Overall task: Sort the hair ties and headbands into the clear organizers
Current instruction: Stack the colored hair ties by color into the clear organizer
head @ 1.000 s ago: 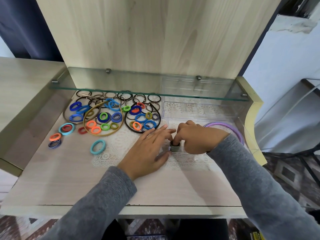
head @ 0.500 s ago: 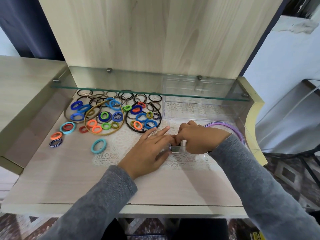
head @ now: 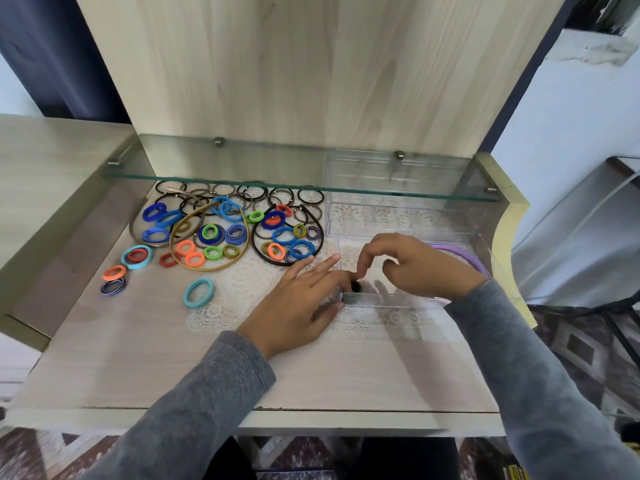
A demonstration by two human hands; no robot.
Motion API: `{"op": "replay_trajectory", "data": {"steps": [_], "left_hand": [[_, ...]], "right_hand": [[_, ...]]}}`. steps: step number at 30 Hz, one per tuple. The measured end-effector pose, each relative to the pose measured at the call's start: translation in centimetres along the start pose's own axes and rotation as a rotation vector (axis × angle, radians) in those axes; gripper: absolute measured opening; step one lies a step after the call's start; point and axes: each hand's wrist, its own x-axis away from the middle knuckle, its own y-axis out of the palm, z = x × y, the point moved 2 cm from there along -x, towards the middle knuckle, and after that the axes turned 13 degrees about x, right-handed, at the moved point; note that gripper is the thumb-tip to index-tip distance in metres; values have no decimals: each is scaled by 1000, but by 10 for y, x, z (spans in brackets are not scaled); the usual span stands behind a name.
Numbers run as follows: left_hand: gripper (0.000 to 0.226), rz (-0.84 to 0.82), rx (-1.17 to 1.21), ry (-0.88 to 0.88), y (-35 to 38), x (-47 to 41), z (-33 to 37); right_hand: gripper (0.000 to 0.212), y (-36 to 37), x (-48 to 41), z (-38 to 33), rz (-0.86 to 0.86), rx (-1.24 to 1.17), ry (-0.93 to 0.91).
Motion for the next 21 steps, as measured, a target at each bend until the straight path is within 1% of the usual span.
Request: {"op": "replay_trajectory", "data": {"steps": [2, 5, 8, 10, 14, 17, 21], "left_hand": [[39, -15, -5, -16, 0, 0, 0], [44, -11, -22, -18, -3, -1, 4], [36, 14, -34, -24, -5, -1, 8], [36, 27, -53, -35, -6, -1, 8], [38, 43, -94, -45, -6, -1, 8], [38, 44, -110, -58, -6, -1, 8], [41, 37, -113, -64, -5, -1, 7]], "right_hand": [[50, 4, 1, 7, 141, -47, 37], [49, 18, -1, 16, 219, 64, 55], [44, 26, -1, 15, 218, 179, 43], [53, 28, 0, 7, 201, 258, 36], [77, 29, 2, -1, 158, 499, -4], [74, 30, 3, -5, 178, 580, -20], [72, 32, 3, -7, 199, 623, -46]]}}
